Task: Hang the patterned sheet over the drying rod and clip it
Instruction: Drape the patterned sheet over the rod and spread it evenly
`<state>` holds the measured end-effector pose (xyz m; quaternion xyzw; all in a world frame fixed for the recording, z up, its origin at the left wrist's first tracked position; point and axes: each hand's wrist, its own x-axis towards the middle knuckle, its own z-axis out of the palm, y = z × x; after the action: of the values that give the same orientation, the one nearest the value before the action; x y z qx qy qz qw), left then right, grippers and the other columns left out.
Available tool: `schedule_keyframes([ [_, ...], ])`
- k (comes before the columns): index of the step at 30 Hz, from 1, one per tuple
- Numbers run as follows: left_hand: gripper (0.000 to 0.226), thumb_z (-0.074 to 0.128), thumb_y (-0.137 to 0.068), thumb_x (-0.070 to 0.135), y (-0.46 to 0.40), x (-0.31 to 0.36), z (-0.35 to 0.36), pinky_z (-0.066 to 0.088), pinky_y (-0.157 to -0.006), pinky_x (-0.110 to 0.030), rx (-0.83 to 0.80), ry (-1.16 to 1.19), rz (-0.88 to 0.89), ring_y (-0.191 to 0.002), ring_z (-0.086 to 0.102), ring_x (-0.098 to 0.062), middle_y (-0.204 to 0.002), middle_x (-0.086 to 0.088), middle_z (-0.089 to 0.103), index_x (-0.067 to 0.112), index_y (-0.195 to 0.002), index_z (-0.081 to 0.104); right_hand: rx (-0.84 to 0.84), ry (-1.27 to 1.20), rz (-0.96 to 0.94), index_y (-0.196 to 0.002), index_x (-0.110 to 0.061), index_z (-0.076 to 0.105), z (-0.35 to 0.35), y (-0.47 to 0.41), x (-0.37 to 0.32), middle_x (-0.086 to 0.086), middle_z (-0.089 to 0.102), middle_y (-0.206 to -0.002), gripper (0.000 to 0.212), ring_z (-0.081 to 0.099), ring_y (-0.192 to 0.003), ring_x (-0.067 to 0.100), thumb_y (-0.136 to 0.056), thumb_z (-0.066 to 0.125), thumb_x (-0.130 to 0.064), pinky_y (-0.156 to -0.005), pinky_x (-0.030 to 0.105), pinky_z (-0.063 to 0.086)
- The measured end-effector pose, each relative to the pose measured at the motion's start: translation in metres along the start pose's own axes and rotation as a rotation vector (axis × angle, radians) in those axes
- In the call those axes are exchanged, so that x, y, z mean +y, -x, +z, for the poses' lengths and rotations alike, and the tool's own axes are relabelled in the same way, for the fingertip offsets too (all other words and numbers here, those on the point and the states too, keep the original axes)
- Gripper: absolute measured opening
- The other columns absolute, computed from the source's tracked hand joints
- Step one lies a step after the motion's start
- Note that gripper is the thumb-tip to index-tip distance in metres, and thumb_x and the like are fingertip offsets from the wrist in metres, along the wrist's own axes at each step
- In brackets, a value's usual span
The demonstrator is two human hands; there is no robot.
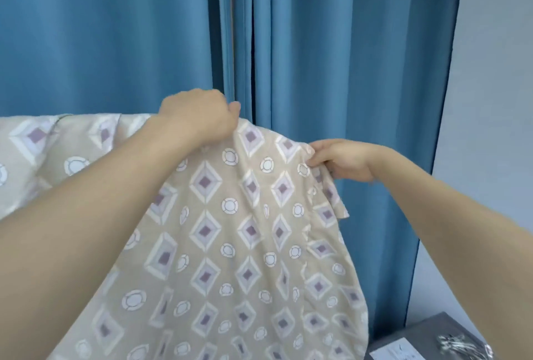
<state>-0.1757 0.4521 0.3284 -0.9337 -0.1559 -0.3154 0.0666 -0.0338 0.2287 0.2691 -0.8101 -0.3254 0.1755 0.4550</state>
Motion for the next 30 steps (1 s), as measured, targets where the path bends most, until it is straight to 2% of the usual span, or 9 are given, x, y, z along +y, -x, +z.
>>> schedule_keyframes([
  [5, 0.039, 0.034, -0.097, 0.038, 0.023, 0.020, 0.018, 0.035, -0.079, -0.043, 0.318, -0.135, 0.120, -0.089, 0.051, -0.035, -0.094, -0.016, 0.057, 0.006, -0.100, 0.056, -0.113, 0.165, 0.207, -0.118, -0.017, 0.062, -0.007, 0.013, 0.052, -0.003, 0.071, -0.115, 0.032, 0.065, -0.110, 0.017, -0.089, 0.057, -0.003, -0.100, 0.037, 0.047],
  [8, 0.029, 0.042, -0.085, 0.032, 0.064, 0.062, 0.042, 0.035, -0.076, -0.043, 0.494, -0.058, 0.330, -0.088, 0.051, -0.034, -0.095, -0.012, 0.058, 0.010, -0.096, 0.056, -0.062, 0.178, 0.183, -0.113, -0.015, 0.068, -0.012, 0.010, 0.081, 0.000, 0.072, -0.112, 0.021, 0.066, -0.108, 0.018, -0.092, 0.064, -0.015, -0.101, 0.037, 0.048],
  [10, 0.027, 0.041, -0.087, 0.039, 0.098, 0.102, 0.068, 0.034, -0.067, -0.037, 0.308, 0.051, 0.366, -0.085, 0.057, -0.032, -0.089, -0.007, 0.061, 0.016, -0.091, 0.054, 0.026, 0.120, 0.099, -0.109, -0.006, 0.069, -0.015, 0.005, 0.095, 0.005, 0.074, -0.107, 0.021, 0.068, -0.104, 0.020, -0.093, 0.064, -0.019, -0.093, 0.030, 0.053],
  [14, 0.055, 0.043, -0.087, 0.066, 0.133, 0.157, 0.145, 0.034, -0.067, -0.032, -0.307, 0.062, 0.077, -0.101, 0.062, -0.025, -0.105, -0.002, 0.066, 0.017, -0.107, 0.061, 0.116, 0.029, -0.066, -0.103, 0.002, 0.066, -0.018, -0.013, 0.111, 0.011, 0.073, -0.099, 0.029, 0.068, -0.087, 0.021, -0.094, 0.062, -0.025, -0.083, 0.026, 0.053],
  [16, 0.042, 0.048, -0.090, 0.055, 0.134, 0.160, 0.178, 0.037, -0.067, -0.031, -0.291, 0.043, -0.005, -0.100, 0.063, -0.024, -0.105, -0.002, 0.067, 0.018, -0.103, 0.063, 0.120, 0.047, -0.131, -0.095, 0.001, 0.065, -0.014, -0.022, 0.120, 0.012, 0.072, -0.091, 0.029, 0.065, -0.078, 0.022, -0.099, 0.054, -0.025, -0.082, 0.035, 0.051],
  [19, 0.017, 0.043, -0.095, 0.027, 0.141, 0.155, 0.200, 0.038, -0.061, -0.030, -0.203, 0.164, -0.145, -0.085, 0.065, -0.025, -0.085, 0.000, 0.064, 0.020, -0.085, 0.055, 0.174, 0.087, -0.239, -0.084, -0.008, 0.062, 0.000, -0.034, 0.133, 0.001, 0.070, -0.083, 0.036, 0.063, -0.070, 0.009, -0.102, 0.047, -0.035, -0.075, 0.026, 0.049],
  [23, 0.021, 0.044, -0.092, 0.038, 0.160, 0.154, 0.193, 0.042, -0.058, -0.032, 0.078, 0.394, -0.276, -0.070, 0.056, -0.021, -0.074, 0.008, 0.054, 0.021, -0.080, 0.048, 0.240, 0.127, -0.420, -0.080, -0.014, 0.053, 0.018, -0.040, 0.153, -0.002, 0.063, -0.078, 0.034, 0.060, -0.073, 0.014, -0.091, 0.053, -0.046, -0.073, 0.033, 0.051],
  [27, 0.060, 0.046, -0.078, 0.075, 0.173, 0.192, 0.206, 0.045, -0.068, -0.033, -0.231, 0.167, -0.303, -0.091, 0.064, -0.026, -0.095, 0.002, 0.065, 0.021, -0.103, 0.053, 0.053, 0.008, -0.408, -0.101, -0.029, 0.054, 0.024, -0.040, 0.163, 0.002, 0.065, -0.098, 0.020, 0.065, -0.094, 0.029, -0.082, 0.051, -0.023, -0.078, 0.052, 0.056],
  [30, 0.029, 0.043, -0.094, 0.048, 0.181, 0.203, 0.224, 0.036, -0.063, -0.032, -0.289, 0.155, -0.256, -0.094, 0.064, -0.030, -0.096, -0.002, 0.066, 0.020, -0.095, 0.049, -0.003, -0.022, -0.416, -0.091, -0.025, 0.057, 0.024, -0.037, 0.167, -0.006, 0.066, -0.081, 0.020, 0.066, -0.073, 0.018, -0.085, 0.049, -0.008, -0.062, 0.034, 0.053],
])
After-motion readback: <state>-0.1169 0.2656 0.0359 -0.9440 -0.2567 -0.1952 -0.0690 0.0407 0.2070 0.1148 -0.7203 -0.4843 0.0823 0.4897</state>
